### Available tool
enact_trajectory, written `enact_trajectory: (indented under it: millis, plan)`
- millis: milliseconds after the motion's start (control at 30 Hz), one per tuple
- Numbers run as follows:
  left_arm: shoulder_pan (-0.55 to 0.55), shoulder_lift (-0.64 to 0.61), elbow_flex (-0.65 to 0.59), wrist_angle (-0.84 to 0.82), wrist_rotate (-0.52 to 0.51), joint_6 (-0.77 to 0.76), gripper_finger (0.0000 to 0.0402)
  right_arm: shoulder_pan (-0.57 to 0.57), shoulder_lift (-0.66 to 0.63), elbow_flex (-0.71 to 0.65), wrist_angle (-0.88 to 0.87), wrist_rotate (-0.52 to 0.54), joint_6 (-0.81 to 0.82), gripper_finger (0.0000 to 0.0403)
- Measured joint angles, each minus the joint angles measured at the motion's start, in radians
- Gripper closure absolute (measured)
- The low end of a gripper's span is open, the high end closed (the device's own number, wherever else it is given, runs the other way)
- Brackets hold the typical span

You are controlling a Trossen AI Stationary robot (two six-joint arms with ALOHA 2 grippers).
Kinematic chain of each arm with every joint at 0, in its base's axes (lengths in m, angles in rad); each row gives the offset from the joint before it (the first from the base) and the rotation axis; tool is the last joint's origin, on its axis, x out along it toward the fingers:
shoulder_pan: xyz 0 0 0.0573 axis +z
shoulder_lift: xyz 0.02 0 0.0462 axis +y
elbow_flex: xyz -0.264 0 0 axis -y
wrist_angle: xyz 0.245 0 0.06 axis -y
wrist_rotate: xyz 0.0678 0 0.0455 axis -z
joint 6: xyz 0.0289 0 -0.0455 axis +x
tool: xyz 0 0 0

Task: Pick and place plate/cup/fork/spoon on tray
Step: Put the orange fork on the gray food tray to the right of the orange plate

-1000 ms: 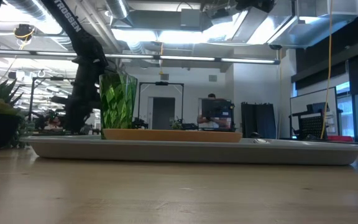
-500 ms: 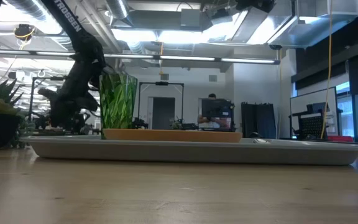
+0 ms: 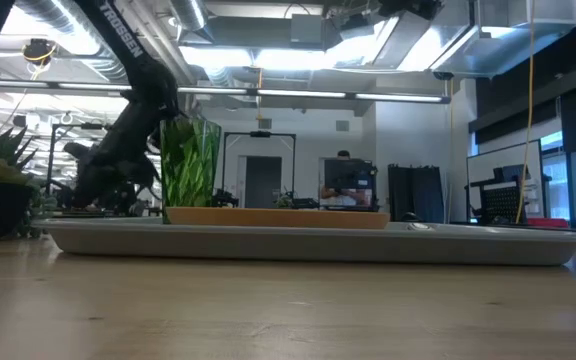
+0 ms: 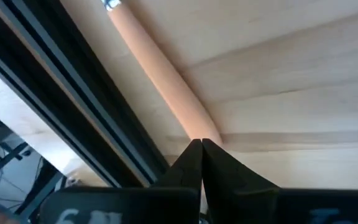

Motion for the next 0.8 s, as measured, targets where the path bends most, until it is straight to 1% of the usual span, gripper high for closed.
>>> enact_trajectory:
  millis: [133, 200, 367, 433, 800]
  plan:
    - [0.0, 0.011, -0.006, -0.029, -0.092, 0.0, 0.0401, 0.0, 0.0, 0.0, 0.0, 0.0, 0.0, 0.0304]
    - [0.002, 0.011, -0.006, -0.053, -0.117, -0.007, 0.0401, 0.0, 0.0, 0.0, 0.0, 0.0, -0.001, 0.0304]
    - [0.017, 0.011, -0.031, -0.06, -0.092, -0.009, 0.0401, 0.0, 0.0, 0.0, 0.0, 0.0, -0.023, 0.0304]
    - [0.02, 0.011, -0.056, -0.038, -0.074, -0.006, 0.0401, 0.0, 0.0, 0.0, 0.0, 0.0, -0.029, 0.0304]
    - [0.022, 0.011, -0.163, 0.114, -0.056, 0.032, 0.0401, 0.0, 0.0, 0.0, 0.0, -0.001, -0.05, 0.0304]
